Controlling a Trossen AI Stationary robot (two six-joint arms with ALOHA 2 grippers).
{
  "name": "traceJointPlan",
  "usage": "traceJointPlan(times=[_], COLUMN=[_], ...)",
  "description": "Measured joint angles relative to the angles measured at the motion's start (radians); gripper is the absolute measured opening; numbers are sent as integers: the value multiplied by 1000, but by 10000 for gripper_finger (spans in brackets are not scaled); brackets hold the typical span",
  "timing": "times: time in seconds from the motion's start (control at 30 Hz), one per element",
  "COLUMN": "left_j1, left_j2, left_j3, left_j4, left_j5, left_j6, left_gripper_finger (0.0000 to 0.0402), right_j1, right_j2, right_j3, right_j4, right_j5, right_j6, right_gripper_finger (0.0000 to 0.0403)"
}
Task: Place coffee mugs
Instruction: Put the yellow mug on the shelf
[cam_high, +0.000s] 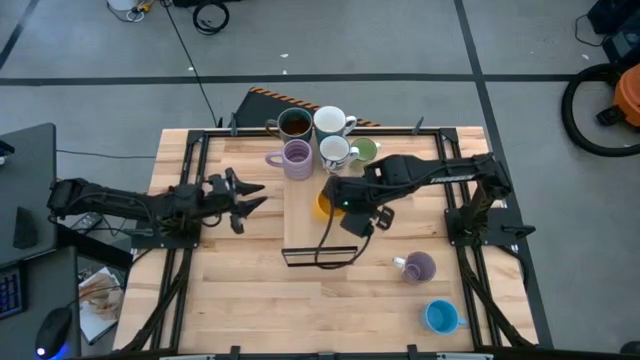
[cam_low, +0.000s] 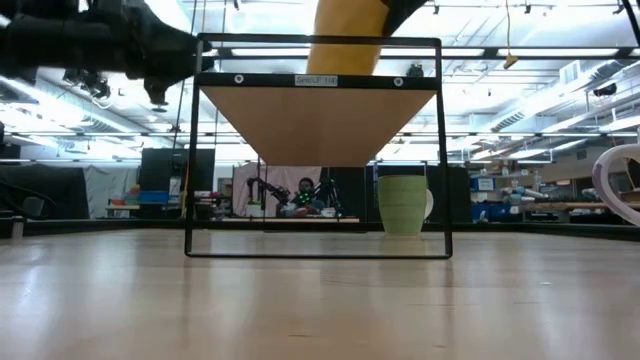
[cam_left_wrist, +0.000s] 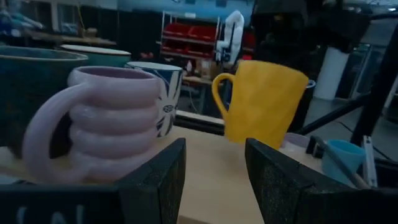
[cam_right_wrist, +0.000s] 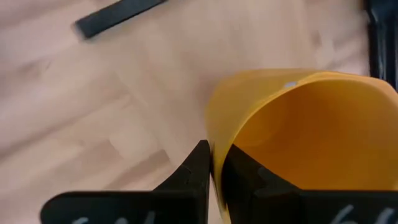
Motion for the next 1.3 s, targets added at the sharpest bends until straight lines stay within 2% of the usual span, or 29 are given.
traceJointPlan(times=[0.13,0.23,0.37,0.47,0.7,0.87,1.17,1.3], left_j1=[0,0,1,0,1,5,7,7], left_j2=[18,56,142,207,314,368,412,412], left_j3=[110,197,281,325,372,393,412,412], left_j4=[-158,-252,-274,-275,-256,-229,-212,-208], left_j5=[25,55,129,163,161,161,159,165], left_j6=[-19,-13,11,12,14,15,16,15], left_gripper_finger=[172,172,172,172,172,172,172,172], right_j1=[-22,-32,-41,-41,-40,-34,-8,-5], right_j2=[2,2,2,2,2,2,45,50], right_j3=[-14,-14,-14,-14,-15,-15,-14,-15], right_j4=[-1,23,36,29,-66,-73,-34,-16], right_j5=[-28,-59,-125,-126,-111,-69,-9,62], right_j6=[-205,-276,-339,-346,-336,-340,-333,-275], right_gripper_finger=[28,27,27,27,27,28,93,107])
